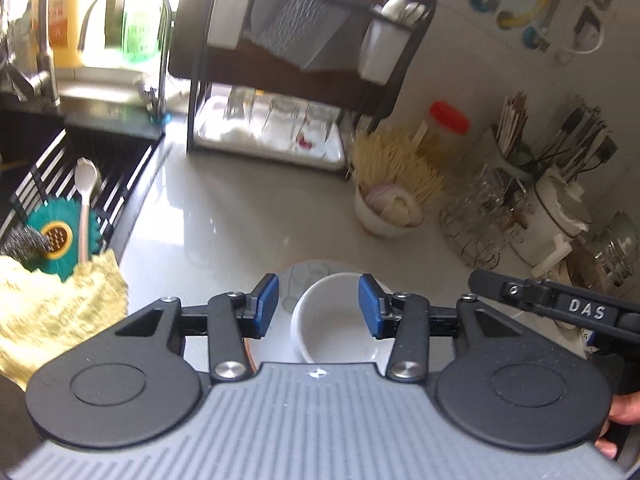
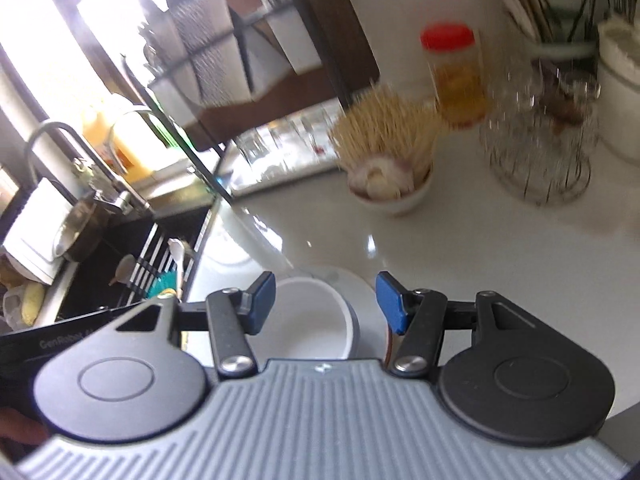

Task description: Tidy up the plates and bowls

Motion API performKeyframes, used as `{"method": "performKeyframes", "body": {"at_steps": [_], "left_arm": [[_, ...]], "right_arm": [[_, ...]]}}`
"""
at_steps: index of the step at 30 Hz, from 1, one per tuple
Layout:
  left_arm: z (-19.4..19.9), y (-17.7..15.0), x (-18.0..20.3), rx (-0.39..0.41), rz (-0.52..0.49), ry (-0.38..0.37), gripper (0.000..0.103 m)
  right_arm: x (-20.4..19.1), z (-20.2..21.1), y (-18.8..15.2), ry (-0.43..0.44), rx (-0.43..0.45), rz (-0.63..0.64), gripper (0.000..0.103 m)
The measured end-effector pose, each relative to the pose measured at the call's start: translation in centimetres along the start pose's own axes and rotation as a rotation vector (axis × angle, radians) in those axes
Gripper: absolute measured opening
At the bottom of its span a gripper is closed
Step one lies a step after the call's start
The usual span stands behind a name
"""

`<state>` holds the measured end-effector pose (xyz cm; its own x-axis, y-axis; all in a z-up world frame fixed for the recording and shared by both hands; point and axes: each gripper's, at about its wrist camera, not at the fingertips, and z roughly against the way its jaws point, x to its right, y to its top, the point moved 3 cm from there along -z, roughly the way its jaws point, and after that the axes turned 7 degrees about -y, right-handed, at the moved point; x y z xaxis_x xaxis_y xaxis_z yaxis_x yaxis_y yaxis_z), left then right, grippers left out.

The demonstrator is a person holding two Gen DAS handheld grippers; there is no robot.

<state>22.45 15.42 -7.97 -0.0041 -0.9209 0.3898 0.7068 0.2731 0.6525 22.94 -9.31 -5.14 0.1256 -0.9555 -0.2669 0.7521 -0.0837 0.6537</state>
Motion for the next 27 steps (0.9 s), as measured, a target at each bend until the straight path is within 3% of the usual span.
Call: {"method": "performKeyframes", "body": {"at_steps": [15,27], "left_arm": [[9.1,-3.0,6.1,0.113,-0.074,0.014,0.051],[14.3,-10.3,9.6,0.135,-0.065,0.052,0.059]], "right_arm": [[-0.4,10.8,-1.8,0.061,0.164,0.075,0.059],[0.7,17.1,-7.0,0.065,0.203,0.137,0.059]]}}
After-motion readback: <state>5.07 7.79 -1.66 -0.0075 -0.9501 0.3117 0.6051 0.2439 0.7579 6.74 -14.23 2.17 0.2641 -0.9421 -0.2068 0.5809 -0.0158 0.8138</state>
